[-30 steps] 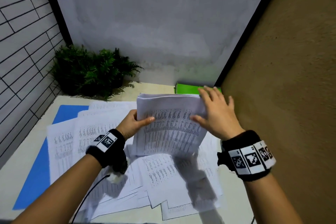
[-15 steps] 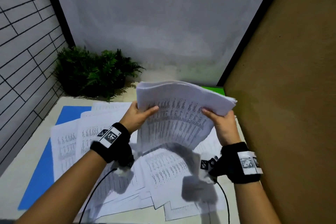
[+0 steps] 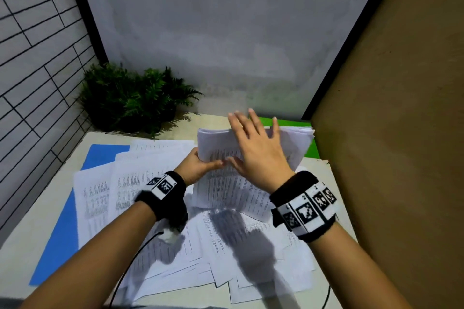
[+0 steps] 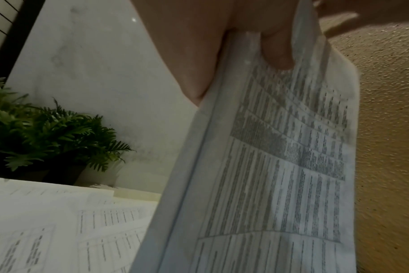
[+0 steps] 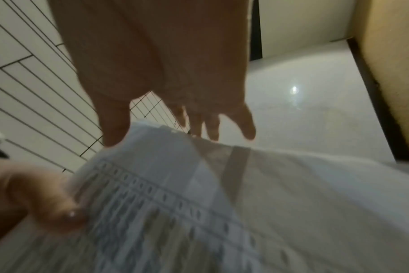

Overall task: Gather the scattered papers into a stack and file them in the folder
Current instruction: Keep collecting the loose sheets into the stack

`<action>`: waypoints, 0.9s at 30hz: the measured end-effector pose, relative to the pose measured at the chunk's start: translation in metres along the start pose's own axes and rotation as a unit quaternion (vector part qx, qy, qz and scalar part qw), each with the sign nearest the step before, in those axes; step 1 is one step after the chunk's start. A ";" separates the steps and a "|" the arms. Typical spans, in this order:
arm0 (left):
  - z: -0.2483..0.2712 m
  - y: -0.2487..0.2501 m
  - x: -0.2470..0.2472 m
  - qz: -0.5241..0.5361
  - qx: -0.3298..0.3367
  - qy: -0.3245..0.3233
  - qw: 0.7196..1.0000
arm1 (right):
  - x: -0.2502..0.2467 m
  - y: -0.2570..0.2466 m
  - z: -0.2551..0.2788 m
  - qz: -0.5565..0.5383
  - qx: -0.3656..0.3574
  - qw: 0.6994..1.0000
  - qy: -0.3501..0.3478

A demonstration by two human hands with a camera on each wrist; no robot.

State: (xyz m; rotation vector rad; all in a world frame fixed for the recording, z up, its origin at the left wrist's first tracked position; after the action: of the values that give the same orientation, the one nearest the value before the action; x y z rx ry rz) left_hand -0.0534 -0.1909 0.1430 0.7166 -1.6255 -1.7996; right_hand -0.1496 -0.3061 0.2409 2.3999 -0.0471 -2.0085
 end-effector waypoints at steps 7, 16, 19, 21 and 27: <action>-0.004 0.005 0.003 -0.009 0.012 -0.008 1.000 | -0.004 -0.021 -0.013 -0.052 -0.062 0.997 -0.016; 0.005 0.000 -0.007 -0.033 -0.044 0.025 0.998 | -0.022 0.080 0.001 -0.075 0.136 0.987 -0.051; 0.007 -0.001 -0.009 -0.020 -0.061 0.028 0.998 | 0.000 0.112 0.024 -0.380 0.205 0.901 0.036; 0.008 0.000 0.000 -0.024 -0.055 0.008 0.998 | 0.036 0.106 0.034 -0.551 0.245 0.797 0.039; 0.010 0.016 -0.004 -0.058 0.007 0.040 0.998 | 0.067 0.074 0.049 -0.634 0.296 0.705 0.120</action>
State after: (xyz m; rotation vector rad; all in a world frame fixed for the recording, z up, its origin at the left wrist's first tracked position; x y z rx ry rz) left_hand -0.0572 -0.1825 0.1599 0.8934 -1.5755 -1.8165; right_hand -0.1869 -0.3812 0.1684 3.6309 1.6537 -2.0782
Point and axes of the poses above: each hand's wrist, its own z-axis away from the middle knuckle, its own x-axis out of the palm, y = z × x, the point moved 1 cm from there along -z, towards the middle knuckle, and after that the axes turned 2 degrees about -x, right-handed, at the moved point
